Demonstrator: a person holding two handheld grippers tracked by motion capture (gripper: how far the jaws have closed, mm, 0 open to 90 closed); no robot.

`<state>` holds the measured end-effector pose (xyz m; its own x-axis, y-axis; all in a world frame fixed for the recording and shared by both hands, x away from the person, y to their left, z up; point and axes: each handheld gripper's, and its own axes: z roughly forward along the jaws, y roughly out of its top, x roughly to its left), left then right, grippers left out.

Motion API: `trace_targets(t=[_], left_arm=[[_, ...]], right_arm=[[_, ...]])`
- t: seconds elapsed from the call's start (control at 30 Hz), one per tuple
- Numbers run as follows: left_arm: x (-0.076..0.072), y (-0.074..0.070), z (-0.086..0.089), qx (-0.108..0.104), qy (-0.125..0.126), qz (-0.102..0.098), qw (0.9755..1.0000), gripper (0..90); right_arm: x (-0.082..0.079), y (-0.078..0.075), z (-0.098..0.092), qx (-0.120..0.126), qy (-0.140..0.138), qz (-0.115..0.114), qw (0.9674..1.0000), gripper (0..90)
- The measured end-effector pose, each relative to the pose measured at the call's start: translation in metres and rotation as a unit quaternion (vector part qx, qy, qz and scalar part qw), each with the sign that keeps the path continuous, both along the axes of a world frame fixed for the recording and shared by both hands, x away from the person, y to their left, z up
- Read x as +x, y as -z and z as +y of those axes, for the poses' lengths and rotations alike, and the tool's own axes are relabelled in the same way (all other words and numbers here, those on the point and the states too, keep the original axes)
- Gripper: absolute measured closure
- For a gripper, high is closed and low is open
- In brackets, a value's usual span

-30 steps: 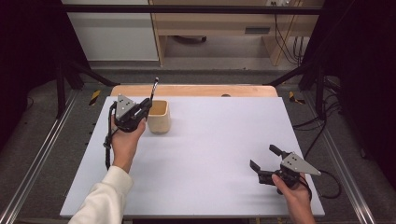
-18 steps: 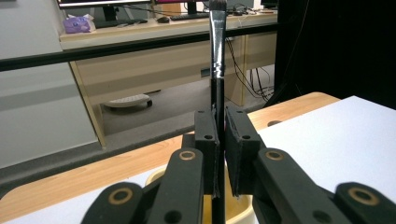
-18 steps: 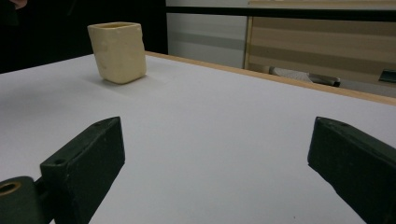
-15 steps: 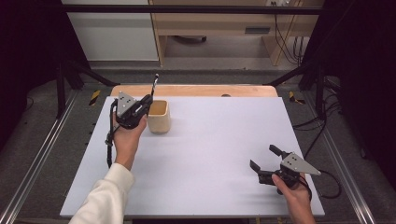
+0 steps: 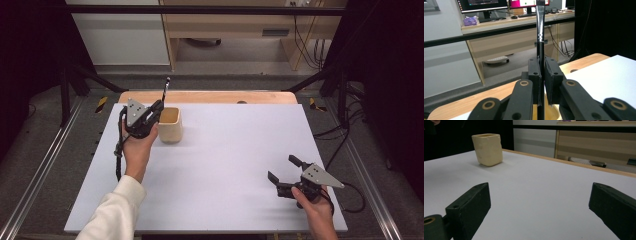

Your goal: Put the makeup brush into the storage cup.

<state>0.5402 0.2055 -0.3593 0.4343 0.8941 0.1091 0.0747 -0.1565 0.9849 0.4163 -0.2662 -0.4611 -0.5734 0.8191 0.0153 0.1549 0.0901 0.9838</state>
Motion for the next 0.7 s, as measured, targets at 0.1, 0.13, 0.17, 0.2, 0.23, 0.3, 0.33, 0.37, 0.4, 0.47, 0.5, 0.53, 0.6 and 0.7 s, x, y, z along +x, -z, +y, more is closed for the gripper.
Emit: trace_targets(t=[0.1,0.13,0.17,0.2,0.23,0.3,0.33,0.37,0.4,0.47,0.5,0.53,0.6,0.7], left_arm=[[0.0000,0.0003,-0.0012,0.000,0.000,-0.002,1.0000,84.0],[0.0000,0.0003,-0.0014,0.000,0.000,-0.002,1.0000,84.1],[0.0002,0.0004,-0.0017,0.000,0.000,-0.003,1.0000,84.1],[0.0005,0.0005,-0.0018,-0.001,0.000,-0.004,1.0000,84.1],[0.0008,0.0006,-0.0019,-0.002,0.000,-0.005,1.0000,84.0],[0.0015,0.0010,-0.0018,-0.003,0.000,-0.006,1.0000,84.1],[0.0020,0.0012,-0.0015,-0.002,0.000,-0.006,1.0000,84.1],[0.0022,0.0016,-0.0017,-0.005,0.000,-0.006,1.0000,84.0],[0.0028,0.0019,-0.0013,-0.003,0.000,-0.006,1.0000,84.1],[0.0040,0.0027,-0.0007,-0.002,0.000,-0.006,1.0000,84.0],[0.0044,0.0032,-0.0007,-0.005,0.000,-0.005,1.0000,84.1],[0.0051,0.0034,0.0000,-0.004,-0.001,-0.006,1.0000,84.1],[0.0065,0.0038,0.0006,-0.007,-0.002,-0.007,0.9999,84.1],[0.0091,0.0045,0.0011,-0.010,-0.004,-0.009,0.9999,84.1]], right_arm=[[0.0000,0.0001,-0.0001,-0.001,0.000,-0.001,1.0000,4.3],[0.0000,0.0001,-0.0001,-0.001,0.000,-0.001,1.0000,4.3],[-0.0001,0.0000,0.0001,0.000,0.000,0.000,1.0000,4.3],[0.0000,0.0000,0.0001,0.000,0.000,0.000,1.0000,4.3],[0.0002,0.0003,0.0001,-0.001,-0.001,0.000,1.0000,4.3],[0.0003,0.0004,0.0001,-0.001,-0.001,0.000,1.0000,4.3],[0.0004,0.0006,0.0002,-0.001,-0.001,0.000,1.0000,4.3],[0.0004,0.0006,0.0002,-0.001,-0.001,0.001,1.0000,4.3],[0.0005,0.0006,0.0002,-0.001,-0.001,0.001,1.0000,4.3],[0.0007,0.0008,0.0004,-0.001,-0.002,0.000,1.0000,4.3],[0.0007,0.0008,0.0004,-0.001,-0.002,0.001,1.0000,4.3],[0.0007,0.0009,0.0004,-0.001,-0.001,0.001,1.0000,4.3],[0.0008,0.0010,0.0000,-0.001,0.000,0.002,1.0000,4.3],[0.0004,0.0008,-0.0004,0.000,0.000,0.001,1.0000,4.3]])
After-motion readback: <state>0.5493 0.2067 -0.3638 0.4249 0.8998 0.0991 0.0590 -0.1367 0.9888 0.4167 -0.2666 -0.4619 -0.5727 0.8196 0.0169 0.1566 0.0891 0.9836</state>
